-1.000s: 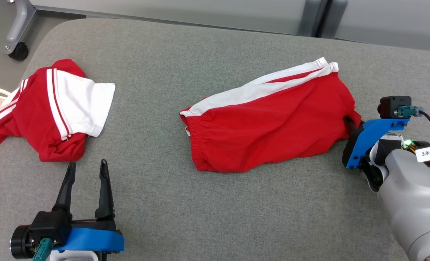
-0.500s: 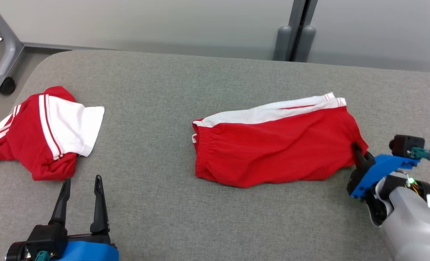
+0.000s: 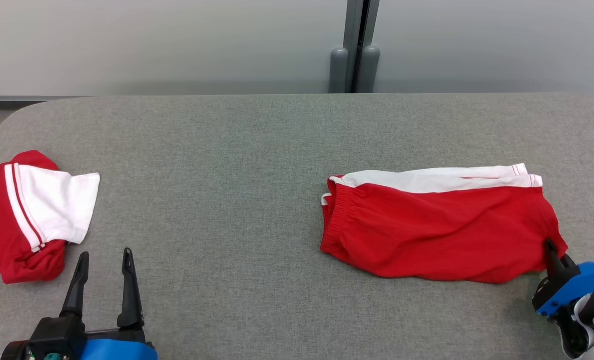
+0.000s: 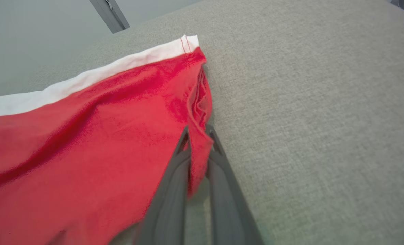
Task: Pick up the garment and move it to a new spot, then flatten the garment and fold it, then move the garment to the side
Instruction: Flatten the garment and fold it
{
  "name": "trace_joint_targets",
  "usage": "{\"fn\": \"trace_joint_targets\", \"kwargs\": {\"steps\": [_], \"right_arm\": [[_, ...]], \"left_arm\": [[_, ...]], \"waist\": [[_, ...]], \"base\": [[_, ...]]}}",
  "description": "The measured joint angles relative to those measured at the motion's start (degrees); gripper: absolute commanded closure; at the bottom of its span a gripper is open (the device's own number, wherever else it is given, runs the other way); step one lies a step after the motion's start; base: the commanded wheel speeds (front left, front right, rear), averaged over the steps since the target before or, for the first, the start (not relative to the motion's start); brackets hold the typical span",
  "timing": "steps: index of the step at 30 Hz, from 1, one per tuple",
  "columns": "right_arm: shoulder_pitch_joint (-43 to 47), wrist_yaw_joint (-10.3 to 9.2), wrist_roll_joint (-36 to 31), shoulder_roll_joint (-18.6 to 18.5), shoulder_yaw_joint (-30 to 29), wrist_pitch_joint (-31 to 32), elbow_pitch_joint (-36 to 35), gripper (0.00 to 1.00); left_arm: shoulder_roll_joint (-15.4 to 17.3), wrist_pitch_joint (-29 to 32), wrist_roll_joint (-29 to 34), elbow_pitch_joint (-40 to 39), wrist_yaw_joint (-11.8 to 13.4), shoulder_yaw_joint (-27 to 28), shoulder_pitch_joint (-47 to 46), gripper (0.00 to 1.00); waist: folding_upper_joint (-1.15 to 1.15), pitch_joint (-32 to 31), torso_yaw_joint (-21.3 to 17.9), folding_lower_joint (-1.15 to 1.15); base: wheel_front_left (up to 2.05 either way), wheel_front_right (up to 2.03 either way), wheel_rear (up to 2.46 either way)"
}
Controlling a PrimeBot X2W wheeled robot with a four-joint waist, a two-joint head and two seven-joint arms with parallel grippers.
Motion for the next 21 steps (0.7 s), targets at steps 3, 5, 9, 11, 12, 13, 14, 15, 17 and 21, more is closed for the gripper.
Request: {"fn": "trace_joint_targets", "kwargs": {"steps": [3, 5, 9, 11, 12, 13, 14, 15, 17, 21], "right_arm": [[-0.52, 0.0, -0.07, 0.19, 0.77, -0.46, -1.68, 1.0], [-1.57, 0.0, -0.54, 0.82, 1.55, -0.8, -2.98, 1.0], [-3.38, 0.0, -0.67, 2.66, 3.27, -1.3, -6.79, 1.0], [-3.98, 0.0, -0.77, 3.44, 4.44, -1.49, -9.5, 1.0], [-4.16, 0.0, -0.78, 3.97, 5.16, -1.56, -11.06, 1.0], [-4.31, 0.0, -1.04, 4.48, 5.99, -1.54, -12.45, 1.0], [-4.54, 0.0, -1.38, 5.12, 6.89, -1.42, -13.83, 1.0], [-4.74, 0.0, -1.67, 5.8, 7.84, -1.15, -15.41, 1.0], [-4.81, 0.0, -2.11, 7.27, 9.98, -0.21, -18.04, 1.0], [-4.41, 0.0, -2.9, 9.99, 13.84, 1.57, -22.25, 1.0]], "left_arm": [[0.03, 0.0, 0.01, 0.02, -0.01, 0.0, -0.13, 0.0], [0.01, 0.0, 0.04, 0.05, -0.01, -0.01, -0.31, 0.0], [0.02, 0.0, 0.18, 0.45, -0.02, -0.24, -0.37, 0.0], [0.02, 0.0, 0.18, 0.51, -0.02, -0.24, -0.37, 0.0], [0.01, 0.01, 0.18, 0.52, -0.02, -0.24, -0.36, 0.0], [0.02, 0.0, 0.19, 0.44, -0.02, -0.31, -0.36, 0.0], [0.02, 0.0, 0.19, 0.41, -0.02, -0.34, -0.35, 0.0], [0.01, 0.01, 0.19, 0.41, -0.02, -0.38, -0.34, 0.0], [0.02, 0.01, 0.19, 0.44, -0.02, -0.48, -0.33, 0.0], [0.02, 0.0, 0.04, 0.59, -0.02, -1.15, -0.33, 0.0]], "waist": [[0.0, 0.27, -0.28, 0.0], [0.01, 0.28, -0.36, 0.0], [0.01, -0.37, -0.02, 0.01], [0.01, -0.79, 0.11, 0.0], [0.01, -0.96, 0.16, 0.0], [0.01, -1.11, 0.2, 0.0], [0.01, -1.23, 0.25, 0.0], [0.01, -1.34, 0.32, 0.0], [0.01, -1.52, 0.53, 0.0], [0.01, -1.59, 1.23, 0.0]], "base": [[0.0, 0.0, 0.0], [0.0, 0.0, 0.0], [0.0, 0.0, 0.0], [0.0, 0.0, 0.0], [0.0, 0.0, 0.0], [0.0, 0.0, 0.0], [0.0, 0.0, 0.0], [0.0, 0.0, 0.0], [0.0, 0.0, 0.0], [0.0, 0.0, 0.0]]}}
